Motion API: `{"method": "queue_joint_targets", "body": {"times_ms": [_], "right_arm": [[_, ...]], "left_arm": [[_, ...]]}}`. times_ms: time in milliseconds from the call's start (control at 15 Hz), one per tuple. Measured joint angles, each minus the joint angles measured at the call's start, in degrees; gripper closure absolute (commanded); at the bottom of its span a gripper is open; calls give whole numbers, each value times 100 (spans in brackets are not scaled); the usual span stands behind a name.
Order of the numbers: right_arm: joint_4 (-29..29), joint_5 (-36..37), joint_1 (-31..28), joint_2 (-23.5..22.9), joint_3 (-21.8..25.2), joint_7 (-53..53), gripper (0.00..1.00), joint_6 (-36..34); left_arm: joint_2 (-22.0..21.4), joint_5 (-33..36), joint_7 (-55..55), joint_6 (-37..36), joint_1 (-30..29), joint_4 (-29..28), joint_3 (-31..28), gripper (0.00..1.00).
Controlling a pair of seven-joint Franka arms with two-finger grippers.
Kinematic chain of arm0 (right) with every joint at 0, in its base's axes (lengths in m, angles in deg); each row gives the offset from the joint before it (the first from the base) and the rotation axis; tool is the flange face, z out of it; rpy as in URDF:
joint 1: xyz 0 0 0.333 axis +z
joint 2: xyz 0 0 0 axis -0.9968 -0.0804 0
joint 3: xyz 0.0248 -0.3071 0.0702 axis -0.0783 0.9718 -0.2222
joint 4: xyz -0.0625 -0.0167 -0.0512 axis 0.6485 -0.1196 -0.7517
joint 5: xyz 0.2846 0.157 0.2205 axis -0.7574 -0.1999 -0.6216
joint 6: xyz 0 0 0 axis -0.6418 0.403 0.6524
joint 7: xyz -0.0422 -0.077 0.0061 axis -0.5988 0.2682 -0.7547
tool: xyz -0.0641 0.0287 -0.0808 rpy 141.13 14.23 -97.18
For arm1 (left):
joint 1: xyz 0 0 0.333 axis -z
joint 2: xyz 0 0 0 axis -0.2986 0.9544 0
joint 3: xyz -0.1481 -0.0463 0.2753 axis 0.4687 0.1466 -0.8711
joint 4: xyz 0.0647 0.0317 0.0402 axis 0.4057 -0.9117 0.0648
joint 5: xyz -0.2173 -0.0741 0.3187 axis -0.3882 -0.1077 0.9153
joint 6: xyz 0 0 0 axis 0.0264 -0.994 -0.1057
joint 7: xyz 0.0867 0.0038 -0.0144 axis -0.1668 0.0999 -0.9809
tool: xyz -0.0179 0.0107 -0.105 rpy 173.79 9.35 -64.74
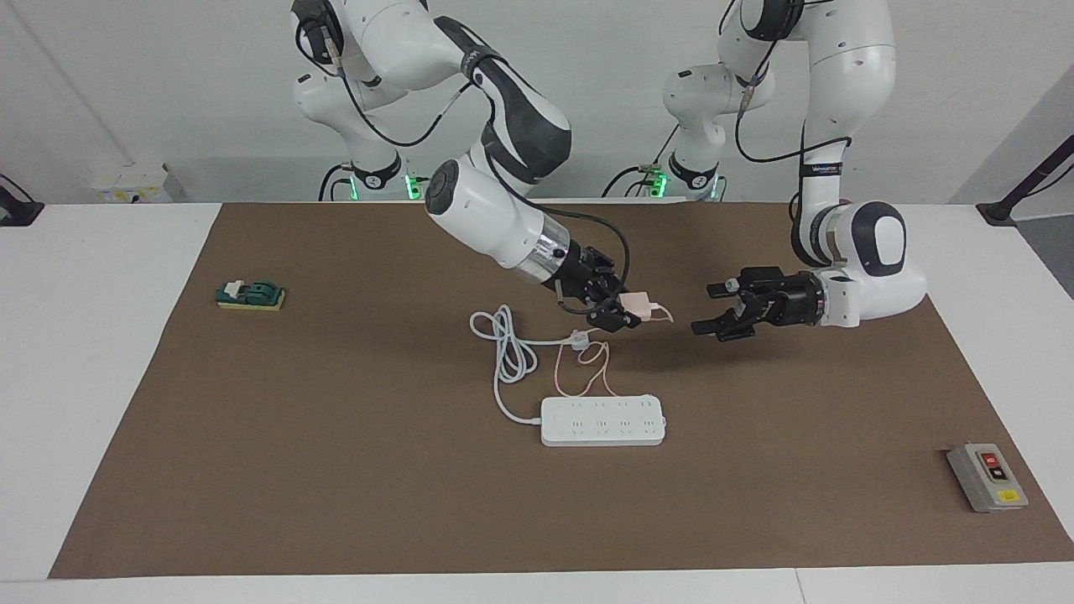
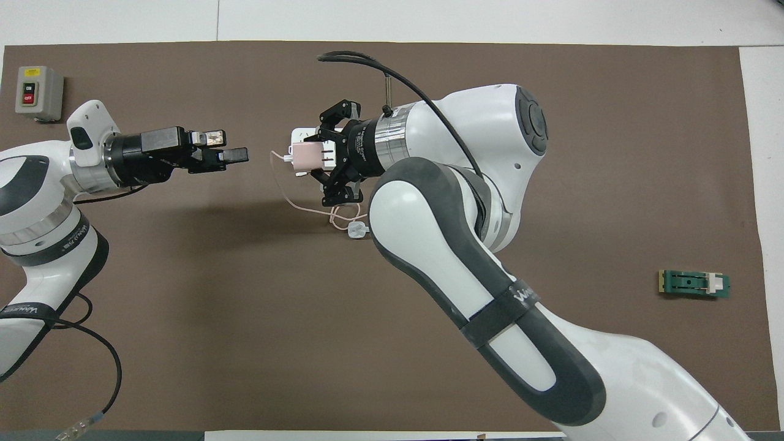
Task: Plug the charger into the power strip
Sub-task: 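Grasp the charger with the left gripper from the right gripper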
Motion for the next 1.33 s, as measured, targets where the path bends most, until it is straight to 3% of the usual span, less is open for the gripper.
{"method": "queue_joint_targets", "body": {"times_ms": [332,1329], "right_arm": [[-167,-3,62,-129,3,173,100,49],[-247,-17,31,-191,49,227,100,-15]], "left_arm": [[74,-27,151,145,399,-7,3,0],[74,-361,153,256,701,-60,45,0]]}}
